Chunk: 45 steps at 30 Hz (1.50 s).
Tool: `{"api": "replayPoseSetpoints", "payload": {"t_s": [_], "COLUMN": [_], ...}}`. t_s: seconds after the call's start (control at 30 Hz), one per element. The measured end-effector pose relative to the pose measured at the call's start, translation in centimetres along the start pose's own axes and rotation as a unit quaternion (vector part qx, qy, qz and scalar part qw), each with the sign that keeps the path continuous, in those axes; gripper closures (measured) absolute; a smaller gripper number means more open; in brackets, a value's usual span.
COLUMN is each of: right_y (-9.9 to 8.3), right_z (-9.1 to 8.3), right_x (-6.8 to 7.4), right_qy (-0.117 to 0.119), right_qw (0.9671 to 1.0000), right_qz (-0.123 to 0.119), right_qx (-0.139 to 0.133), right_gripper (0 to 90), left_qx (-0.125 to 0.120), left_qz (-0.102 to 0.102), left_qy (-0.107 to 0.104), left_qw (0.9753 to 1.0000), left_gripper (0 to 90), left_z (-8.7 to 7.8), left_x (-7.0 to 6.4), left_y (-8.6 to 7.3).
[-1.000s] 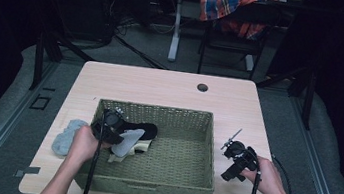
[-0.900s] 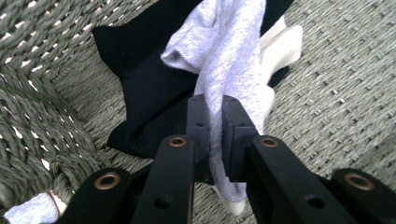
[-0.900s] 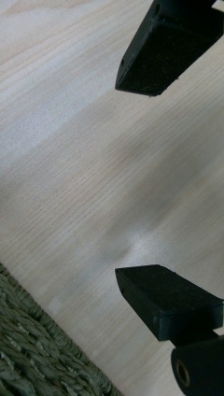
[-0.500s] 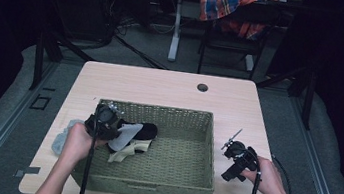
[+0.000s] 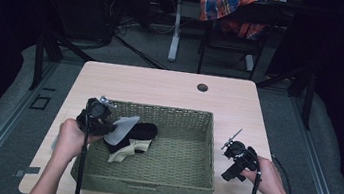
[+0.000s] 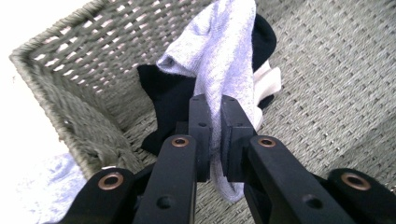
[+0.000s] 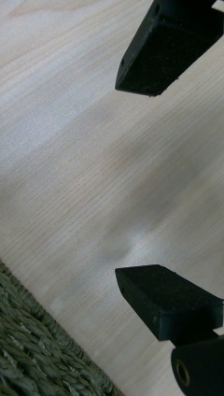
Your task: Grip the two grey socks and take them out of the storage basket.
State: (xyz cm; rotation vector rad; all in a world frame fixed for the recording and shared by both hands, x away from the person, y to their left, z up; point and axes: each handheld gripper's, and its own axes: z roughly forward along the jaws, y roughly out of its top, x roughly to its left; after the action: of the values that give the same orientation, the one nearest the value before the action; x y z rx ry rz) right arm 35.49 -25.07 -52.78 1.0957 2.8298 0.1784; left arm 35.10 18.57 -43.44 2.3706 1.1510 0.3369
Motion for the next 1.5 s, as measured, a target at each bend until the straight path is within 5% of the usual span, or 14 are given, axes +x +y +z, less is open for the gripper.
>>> {"api": "replayPoseSetpoints", "payload": {"t_s": [1.0,1.5], "right_y": [0.1,0.0], "right_z": [0.0,0.0], "right_x": [0.0,0.0], "right_qy": [0.002,0.002], "right_qw": [1.0,1.0], "right_qz": [-0.001,0.0], "right_qx": [0.008,0.009], "right_gripper": [8.6,8.7], "left_qx": [-0.055,-0.074], "left_qz": [-0.037,-0.087], "left_qy": [0.027,0.063], "left_qw": [0.9974,0.9915], "left_gripper": [85.3,85.3], "left_z": [-4.9,-7.0], "left_x": [2.5,5.1], "left_y": [-1.0,-2.9]}}
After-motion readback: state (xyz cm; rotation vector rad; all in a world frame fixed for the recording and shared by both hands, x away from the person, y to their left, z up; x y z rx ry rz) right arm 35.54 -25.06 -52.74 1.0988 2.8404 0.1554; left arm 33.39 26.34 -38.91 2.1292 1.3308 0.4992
